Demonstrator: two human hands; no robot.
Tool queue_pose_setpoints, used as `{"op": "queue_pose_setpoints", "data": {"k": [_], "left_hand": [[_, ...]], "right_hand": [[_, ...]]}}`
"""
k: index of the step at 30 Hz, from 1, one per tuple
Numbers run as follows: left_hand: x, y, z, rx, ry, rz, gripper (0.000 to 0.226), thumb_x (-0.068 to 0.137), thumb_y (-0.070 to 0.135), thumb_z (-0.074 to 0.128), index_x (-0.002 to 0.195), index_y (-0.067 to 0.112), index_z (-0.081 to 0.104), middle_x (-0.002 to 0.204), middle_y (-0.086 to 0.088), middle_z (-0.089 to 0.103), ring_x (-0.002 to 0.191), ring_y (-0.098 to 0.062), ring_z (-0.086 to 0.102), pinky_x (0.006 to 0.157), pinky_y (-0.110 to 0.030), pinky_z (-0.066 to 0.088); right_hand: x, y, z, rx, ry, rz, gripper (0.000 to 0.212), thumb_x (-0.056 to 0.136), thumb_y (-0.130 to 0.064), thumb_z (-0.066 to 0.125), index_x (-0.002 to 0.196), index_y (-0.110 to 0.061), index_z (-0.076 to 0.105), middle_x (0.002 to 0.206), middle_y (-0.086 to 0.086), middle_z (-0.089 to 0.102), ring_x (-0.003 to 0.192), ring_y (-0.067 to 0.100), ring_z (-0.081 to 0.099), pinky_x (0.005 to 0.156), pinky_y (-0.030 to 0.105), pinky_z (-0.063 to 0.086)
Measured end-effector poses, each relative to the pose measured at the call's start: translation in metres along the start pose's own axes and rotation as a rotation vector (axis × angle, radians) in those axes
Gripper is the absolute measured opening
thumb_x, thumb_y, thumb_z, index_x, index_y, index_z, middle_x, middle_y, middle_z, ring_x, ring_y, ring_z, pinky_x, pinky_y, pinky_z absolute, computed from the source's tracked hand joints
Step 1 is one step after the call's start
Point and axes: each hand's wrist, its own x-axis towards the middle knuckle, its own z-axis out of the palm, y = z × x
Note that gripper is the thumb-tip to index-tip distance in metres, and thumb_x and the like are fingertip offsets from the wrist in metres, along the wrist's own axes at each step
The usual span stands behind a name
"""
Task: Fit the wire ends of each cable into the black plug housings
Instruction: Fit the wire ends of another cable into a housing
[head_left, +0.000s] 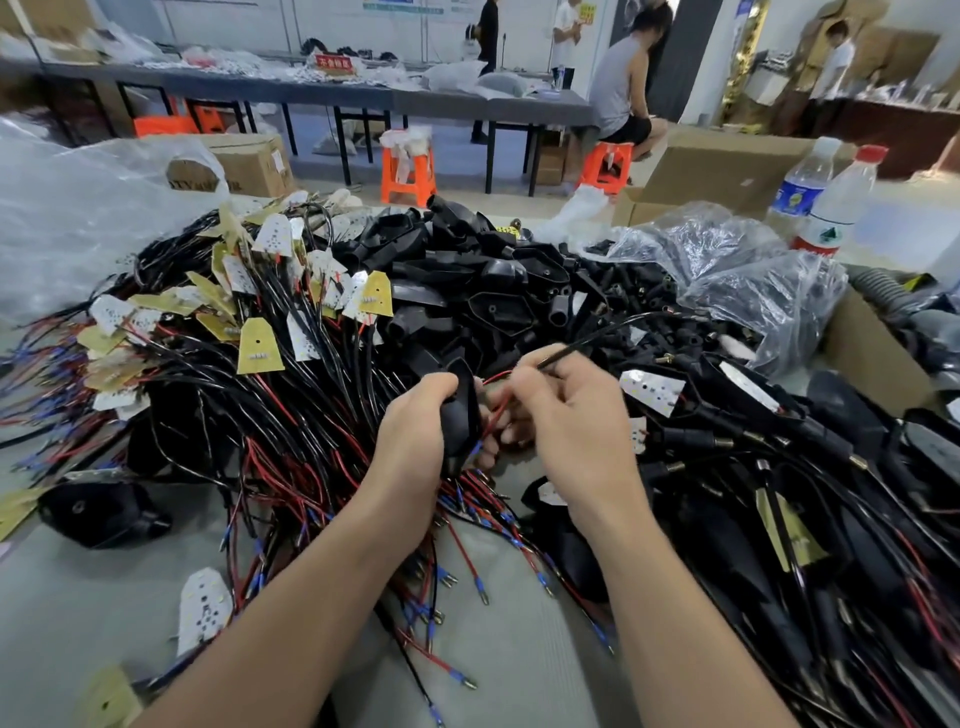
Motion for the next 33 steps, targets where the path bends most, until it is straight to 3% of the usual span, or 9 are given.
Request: {"op": "queue_pose_setpoints", "data": {"k": [6,9,12,17,21,24,27,29,33], "left_hand": [[0.0,0.002,-0.012,-0.077,-0.275,-0.07,0.044,0.109,0.031,0.04,0.103,0.013,0.079,0.094,-0.008,0.074,0.079,-0.018,0.071,0.071,-0.033,0.059],[0.001,0.003,-0.017,-0.075,-0.449,-0.021,0.03,0.105,0.023,0.045,0.123,0.006,0.063,0.101,-0.008,0.066,0.091,-0.02,0.064,0.086,-0.037,0.048],[0.002,0.004,-0.02,-0.095,-0.508,0.04,0.031,0.095,0.017,0.057,0.122,0.006,0.067,0.097,-0.009,0.062,0.089,-0.02,0.062,0.087,-0.033,0.052],[-0.001,0.0,-0.023,-0.035,-0.4,0.171,0.038,0.084,0.009,0.075,0.121,0.012,0.074,0.097,-0.007,0.075,0.087,-0.018,0.071,0.082,-0.027,0.057],[-0.005,0.004,-0.02,0.159,-0.245,0.377,0.053,0.059,0.008,0.094,0.109,0.013,0.077,0.101,-0.01,0.08,0.092,-0.024,0.077,0.082,-0.027,0.06],[-0.006,0.005,-0.02,0.202,-0.232,0.469,0.047,0.059,0.009,0.096,0.101,0.023,0.081,0.098,-0.005,0.081,0.092,-0.019,0.078,0.08,-0.023,0.059],[-0.008,0.003,-0.019,0.194,-0.225,0.412,0.04,0.067,0.02,0.089,0.106,0.021,0.08,0.097,-0.004,0.081,0.084,-0.013,0.077,0.071,-0.02,0.057],[-0.007,0.001,-0.017,0.209,-0.184,0.372,0.033,0.075,0.019,0.089,0.106,0.022,0.081,0.095,-0.003,0.081,0.079,-0.01,0.075,0.068,-0.021,0.057],[-0.006,0.004,-0.018,0.128,-0.149,0.252,0.019,0.087,0.035,0.073,0.098,0.023,0.083,0.095,-0.006,0.08,0.086,-0.016,0.075,0.07,-0.032,0.062]], "right_hand": [[0.004,-0.007,-0.009,0.103,0.089,-0.056,0.028,0.098,-0.014,0.054,0.078,-0.029,0.066,0.071,0.015,0.072,0.052,0.018,0.059,0.045,0.025,0.044],[0.002,-0.007,-0.007,0.123,0.057,-0.058,0.023,0.096,-0.008,0.056,0.078,-0.021,0.065,0.071,0.014,0.072,0.055,0.022,0.066,0.05,0.029,0.052],[0.001,-0.003,-0.006,0.078,0.024,-0.037,0.019,0.094,-0.008,0.059,0.08,-0.017,0.067,0.074,0.013,0.074,0.059,0.026,0.071,0.058,0.034,0.058],[0.001,0.0,-0.005,0.014,-0.014,-0.051,0.013,0.088,-0.014,0.063,0.079,-0.02,0.07,0.072,0.009,0.075,0.061,0.026,0.074,0.061,0.035,0.06],[0.004,0.003,-0.007,-0.151,-0.007,-0.096,0.007,0.084,-0.024,0.064,0.08,-0.023,0.07,0.056,-0.005,0.067,0.052,0.013,0.066,0.06,0.035,0.055],[0.008,0.0,-0.005,-0.036,0.01,-0.069,0.013,0.087,-0.02,0.064,0.078,-0.021,0.073,0.063,0.004,0.073,0.056,0.02,0.07,0.065,0.044,0.062],[0.018,-0.001,-0.007,-0.125,0.067,-0.125,0.016,0.09,-0.018,0.063,0.075,-0.019,0.07,0.06,0.006,0.071,0.053,0.023,0.069,0.059,0.048,0.062],[0.027,-0.005,-0.007,-0.232,0.098,-0.181,0.017,0.088,-0.02,0.062,0.072,-0.019,0.068,0.056,0.003,0.068,0.05,0.02,0.065,0.055,0.041,0.056],[0.039,-0.022,-0.001,-0.165,-0.176,-0.118,0.019,0.089,-0.013,0.061,0.072,-0.02,0.067,0.054,0.007,0.065,0.045,0.021,0.059,0.046,0.026,0.045]]}}
